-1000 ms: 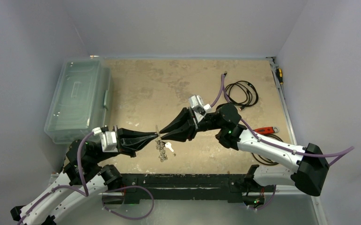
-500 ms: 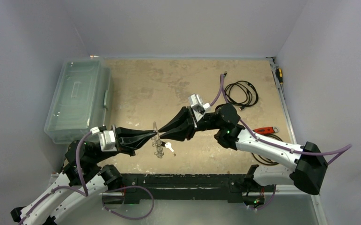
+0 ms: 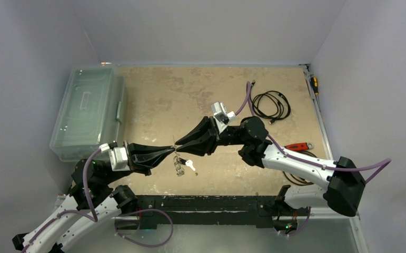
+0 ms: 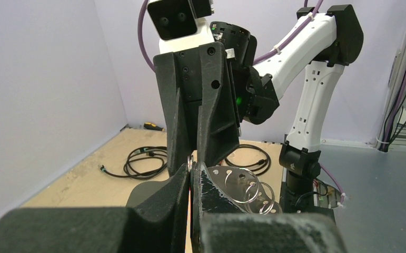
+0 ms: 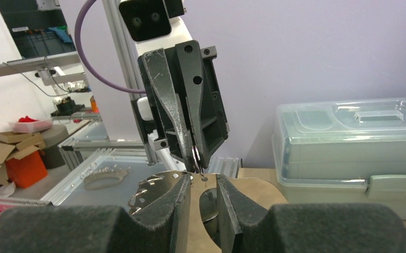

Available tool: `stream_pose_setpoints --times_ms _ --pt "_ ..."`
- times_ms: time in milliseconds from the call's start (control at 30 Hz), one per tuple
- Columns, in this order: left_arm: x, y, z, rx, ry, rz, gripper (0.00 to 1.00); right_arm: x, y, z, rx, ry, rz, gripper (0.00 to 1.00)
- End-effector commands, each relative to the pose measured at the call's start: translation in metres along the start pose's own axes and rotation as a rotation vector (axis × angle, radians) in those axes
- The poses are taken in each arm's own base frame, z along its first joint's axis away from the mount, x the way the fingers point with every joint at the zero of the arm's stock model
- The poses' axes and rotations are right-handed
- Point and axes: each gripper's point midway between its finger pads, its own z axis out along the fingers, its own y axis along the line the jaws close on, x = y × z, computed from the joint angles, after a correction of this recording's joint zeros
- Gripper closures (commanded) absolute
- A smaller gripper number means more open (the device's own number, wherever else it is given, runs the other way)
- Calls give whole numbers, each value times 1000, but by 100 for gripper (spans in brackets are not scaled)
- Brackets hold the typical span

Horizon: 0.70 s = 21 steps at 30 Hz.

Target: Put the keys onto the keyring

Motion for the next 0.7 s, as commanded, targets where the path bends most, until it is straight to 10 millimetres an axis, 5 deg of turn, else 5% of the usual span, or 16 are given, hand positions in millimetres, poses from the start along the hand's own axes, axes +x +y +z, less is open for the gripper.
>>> stream_pose_setpoints --times_ms 0,300,667 --pt "-7 -1 0 7 -31 4 100 -34 4 12 -16 -97 -43 73" --pt "-6 -1 0 4 -27 3 100 -33 6 16 -51 -104 -27 78" --pt "-1 4 2 -14 -6 8 100 -21 33 35 -180 -59 4 79"
